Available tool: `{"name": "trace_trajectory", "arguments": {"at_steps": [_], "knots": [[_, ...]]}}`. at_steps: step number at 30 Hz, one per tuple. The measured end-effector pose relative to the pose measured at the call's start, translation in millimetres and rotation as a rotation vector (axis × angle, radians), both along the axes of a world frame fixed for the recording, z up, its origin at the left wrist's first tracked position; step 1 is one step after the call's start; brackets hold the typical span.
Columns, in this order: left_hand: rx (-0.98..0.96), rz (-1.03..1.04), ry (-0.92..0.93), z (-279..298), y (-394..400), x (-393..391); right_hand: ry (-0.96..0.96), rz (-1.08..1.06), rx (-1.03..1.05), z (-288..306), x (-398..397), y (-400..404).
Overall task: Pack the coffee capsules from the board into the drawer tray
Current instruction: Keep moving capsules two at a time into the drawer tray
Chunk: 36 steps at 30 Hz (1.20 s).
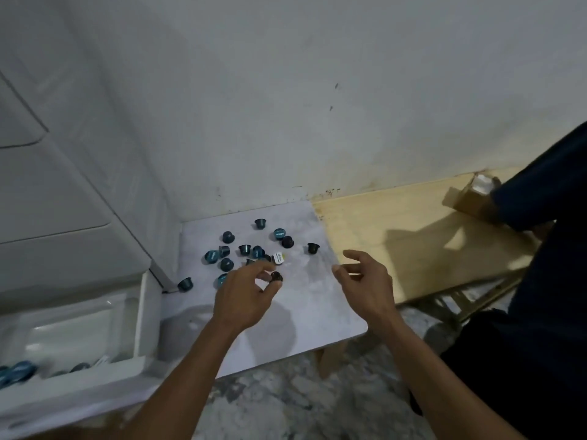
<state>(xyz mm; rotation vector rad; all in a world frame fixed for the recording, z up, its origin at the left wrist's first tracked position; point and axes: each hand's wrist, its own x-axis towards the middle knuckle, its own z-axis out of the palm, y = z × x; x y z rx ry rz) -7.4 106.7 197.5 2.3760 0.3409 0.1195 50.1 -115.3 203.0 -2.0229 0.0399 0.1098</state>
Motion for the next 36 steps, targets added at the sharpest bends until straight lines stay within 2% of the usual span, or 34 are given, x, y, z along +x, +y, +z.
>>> {"name": "trace_trajectory", "arguments": {"at_steps": [6,18,24,30,33,36], "knots": [[0.053,0.110,0.107,-39,14,41,0.107,0.045,-0.043,-38,51,17],[0.168,0.099,0.427,-132,19,107,0.278,0.069,-0.268,-127,148,62],[0.198,0.147,0.408,-169,4,124,0.272,0.073,-0.318,-173,188,77],[0.274,0.194,0.389,-179,-2,132,0.113,0.137,-0.418,-197,193,86],[0.204,0.236,0.354,-180,-1,130,0.075,0.160,-0.395,-197,187,83],[0.021,0.304,0.246,-183,3,122,0.008,0.201,-0.378,-200,176,80]]}}
